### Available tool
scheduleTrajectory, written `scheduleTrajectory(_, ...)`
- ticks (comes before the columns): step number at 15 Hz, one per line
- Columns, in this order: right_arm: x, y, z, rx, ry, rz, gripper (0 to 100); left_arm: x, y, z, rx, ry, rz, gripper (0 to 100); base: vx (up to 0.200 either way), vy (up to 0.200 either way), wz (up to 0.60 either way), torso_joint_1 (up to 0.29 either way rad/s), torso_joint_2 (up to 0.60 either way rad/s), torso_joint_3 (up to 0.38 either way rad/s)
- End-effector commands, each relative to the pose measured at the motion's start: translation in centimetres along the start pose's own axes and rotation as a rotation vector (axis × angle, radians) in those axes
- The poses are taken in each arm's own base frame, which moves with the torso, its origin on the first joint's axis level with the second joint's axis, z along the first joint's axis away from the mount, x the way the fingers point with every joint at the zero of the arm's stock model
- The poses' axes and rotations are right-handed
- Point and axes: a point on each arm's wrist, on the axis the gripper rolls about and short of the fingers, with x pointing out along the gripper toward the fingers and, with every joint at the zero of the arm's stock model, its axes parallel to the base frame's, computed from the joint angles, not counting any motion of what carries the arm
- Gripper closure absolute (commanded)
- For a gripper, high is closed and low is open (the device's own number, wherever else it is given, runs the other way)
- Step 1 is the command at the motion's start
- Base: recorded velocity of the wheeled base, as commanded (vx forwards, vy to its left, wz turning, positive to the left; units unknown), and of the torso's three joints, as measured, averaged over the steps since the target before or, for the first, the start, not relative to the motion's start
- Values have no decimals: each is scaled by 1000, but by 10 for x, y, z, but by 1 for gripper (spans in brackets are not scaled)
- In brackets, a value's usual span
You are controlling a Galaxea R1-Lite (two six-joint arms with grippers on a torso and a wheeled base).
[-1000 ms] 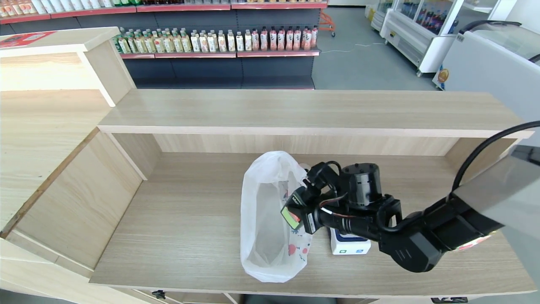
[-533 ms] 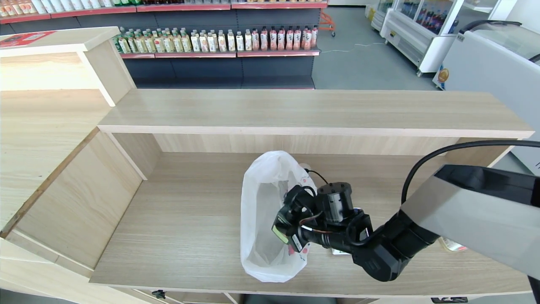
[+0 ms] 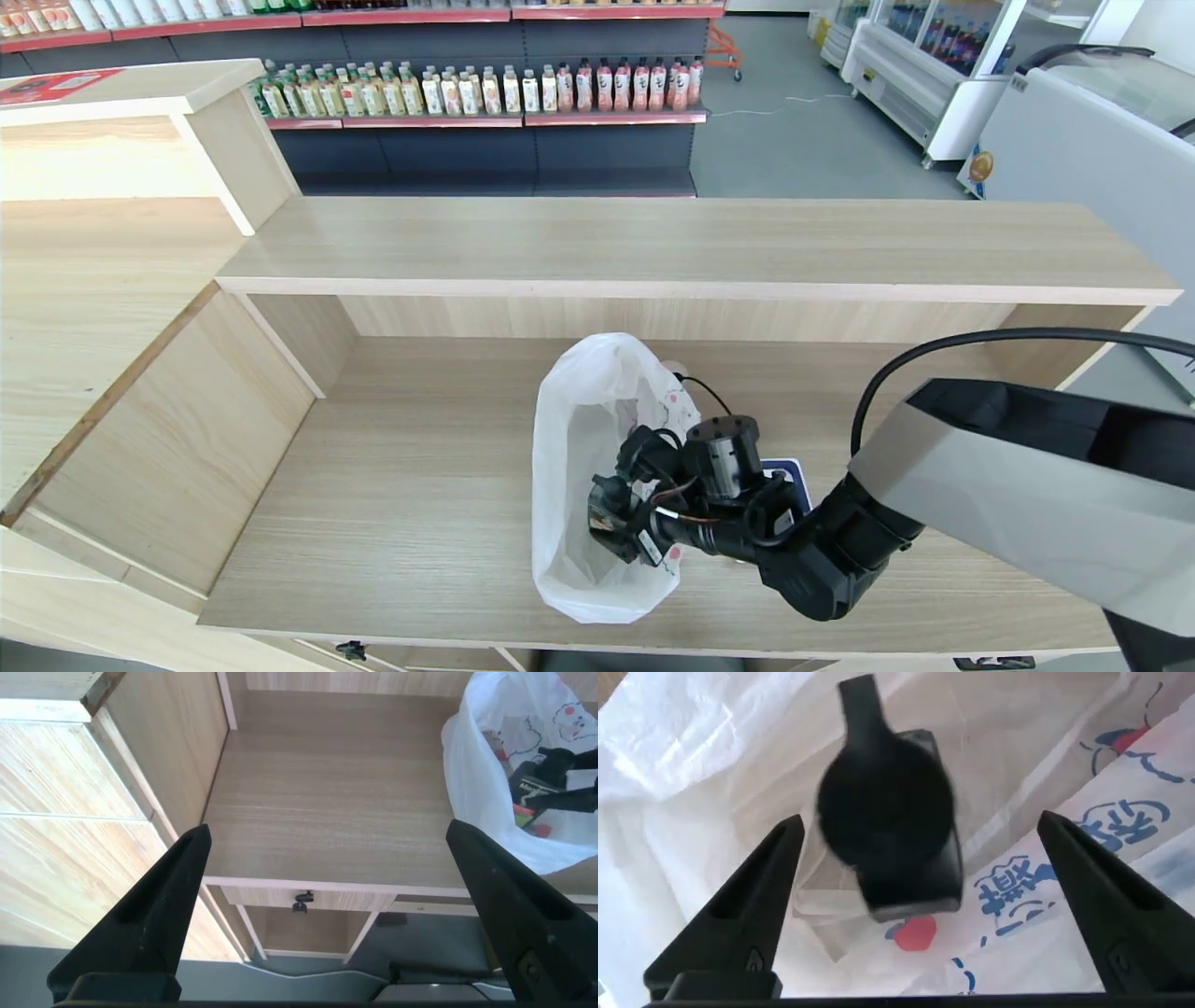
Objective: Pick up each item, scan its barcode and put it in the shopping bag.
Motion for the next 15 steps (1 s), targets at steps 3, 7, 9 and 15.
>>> scheduleTrajectory(3,-45,-17,51,301,-140,-27,0,0,0,0,0,0,1,0,0,0,0,0,0,0)
scheduleTrajectory(7,-122,-54,82,586,-162,-106,0,0,0,0,0,0,1,0,0,0,0,0,0,0)
scheduleTrajectory(9,-177,-64,78,613,-159,-265,0,0,0,0,0,0,0,0,0,0,0,0,0,0)
scheduleTrajectory(15,-333,-13,41,603,-67,-564,0,0,0,0,0,0,1,0,0,0,0,0,0,0)
